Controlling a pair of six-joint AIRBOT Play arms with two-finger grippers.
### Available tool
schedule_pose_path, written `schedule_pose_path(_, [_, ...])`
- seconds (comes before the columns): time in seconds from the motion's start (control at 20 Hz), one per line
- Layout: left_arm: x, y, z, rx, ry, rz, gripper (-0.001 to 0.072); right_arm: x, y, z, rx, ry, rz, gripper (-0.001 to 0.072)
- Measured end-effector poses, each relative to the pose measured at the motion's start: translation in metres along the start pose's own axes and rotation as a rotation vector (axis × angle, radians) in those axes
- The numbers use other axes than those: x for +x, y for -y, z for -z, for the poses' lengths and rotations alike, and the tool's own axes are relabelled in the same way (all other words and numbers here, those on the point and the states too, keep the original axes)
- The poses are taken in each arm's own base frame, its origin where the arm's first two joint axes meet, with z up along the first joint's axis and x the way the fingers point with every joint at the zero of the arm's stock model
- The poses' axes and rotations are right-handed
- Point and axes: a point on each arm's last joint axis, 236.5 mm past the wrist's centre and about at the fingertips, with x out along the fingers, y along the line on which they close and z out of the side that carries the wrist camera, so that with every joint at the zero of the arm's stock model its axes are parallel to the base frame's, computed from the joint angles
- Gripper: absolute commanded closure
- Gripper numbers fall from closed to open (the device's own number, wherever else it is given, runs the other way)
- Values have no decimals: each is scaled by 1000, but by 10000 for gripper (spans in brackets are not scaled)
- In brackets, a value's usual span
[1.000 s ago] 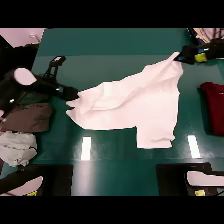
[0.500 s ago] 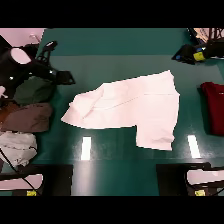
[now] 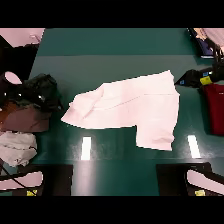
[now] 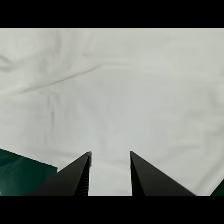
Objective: Fold the shirts.
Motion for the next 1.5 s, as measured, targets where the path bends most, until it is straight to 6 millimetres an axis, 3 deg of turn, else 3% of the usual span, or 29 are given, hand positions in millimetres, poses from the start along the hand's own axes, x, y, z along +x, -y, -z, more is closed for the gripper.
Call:
schedule_pose_path(0.15, [14,-8,10,-2,-6,-3,173,2,-1,17,10,2,3,425])
schedule_pose_path(0.35, [22,-16,6,-5,29,-19,174,0,-4,27,11,5,3,425])
schedule_pose_path(0.55, [33,-7,10,6,12,-2,178,0,-6,30,12,6,-2,425])
schedule_pose_path(0.65, [40,-2,12,24,-2,-4,599,0,-7,30,13,8,-10,425])
schedule_pose_path(0.7, [43,-1,14,29,-8,-7,684,0,-7,32,16,2,-11,425])
schedule_pose_path(0.85, [44,5,16,41,-21,0,684,-3,3,42,33,-32,10,425])
schedule_pose_path(1.0, [37,16,15,58,-40,21,684,-2,39,69,117,-96,82,419])
schedule_pose_path(1.05, [33,19,13,66,-40,28,684,2,52,83,159,-125,101,352])
schedule_pose_path(1.1, [28,22,10,73,-36,33,684,7,66,101,210,-158,116,308])
schedule_pose_path(1.3, [17,36,0,86,-13,68,684,37,101,155,402,-241,110,304])
schedule_pose_path(1.5, [12,44,-5,86,4,92,685,70,112,167,495,-227,54,304])
